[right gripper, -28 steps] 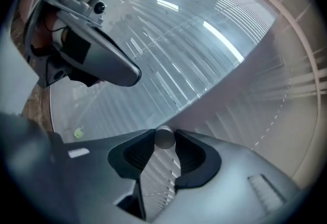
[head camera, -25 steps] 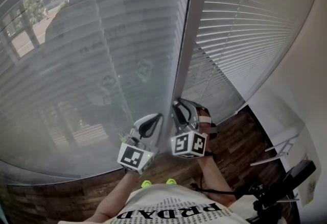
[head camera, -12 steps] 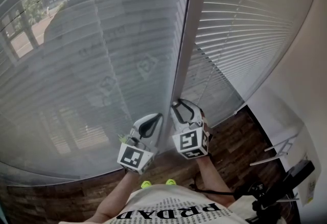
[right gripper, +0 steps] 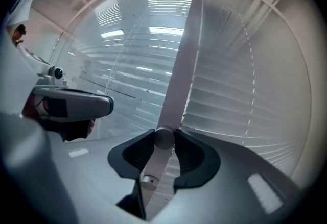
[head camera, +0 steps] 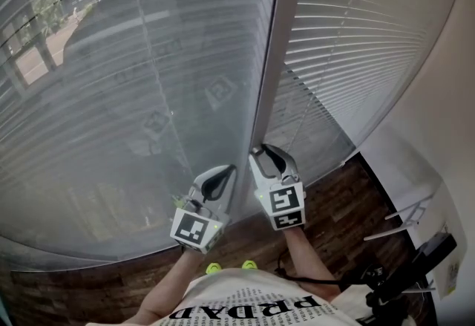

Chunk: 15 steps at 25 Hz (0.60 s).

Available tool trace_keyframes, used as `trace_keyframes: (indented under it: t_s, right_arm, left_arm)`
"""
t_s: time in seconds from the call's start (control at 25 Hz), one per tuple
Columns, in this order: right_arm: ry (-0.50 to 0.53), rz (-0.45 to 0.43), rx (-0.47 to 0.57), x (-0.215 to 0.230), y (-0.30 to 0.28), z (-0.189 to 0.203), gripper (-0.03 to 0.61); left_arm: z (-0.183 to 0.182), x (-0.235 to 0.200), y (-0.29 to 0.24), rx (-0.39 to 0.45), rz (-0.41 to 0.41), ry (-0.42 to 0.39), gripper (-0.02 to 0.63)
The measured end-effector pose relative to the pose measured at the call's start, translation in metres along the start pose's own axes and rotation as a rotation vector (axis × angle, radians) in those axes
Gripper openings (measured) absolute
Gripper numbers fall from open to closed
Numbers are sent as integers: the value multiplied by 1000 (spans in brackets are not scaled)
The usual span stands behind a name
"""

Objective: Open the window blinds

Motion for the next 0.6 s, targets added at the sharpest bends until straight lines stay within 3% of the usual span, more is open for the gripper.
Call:
trace_keyframes:
  t_s: [0.6]
  right_arm:
    - [-309,-7,46,8,-2,7,127]
  left_arm:
    - [-2,-2,1,5,12,6,-8]
Point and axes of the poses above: the fingertips, and each gripper's own axes: y backward along the fingers, x to its right, z out of its underside, the point moved 9 cm from there along y, backward along the fingers
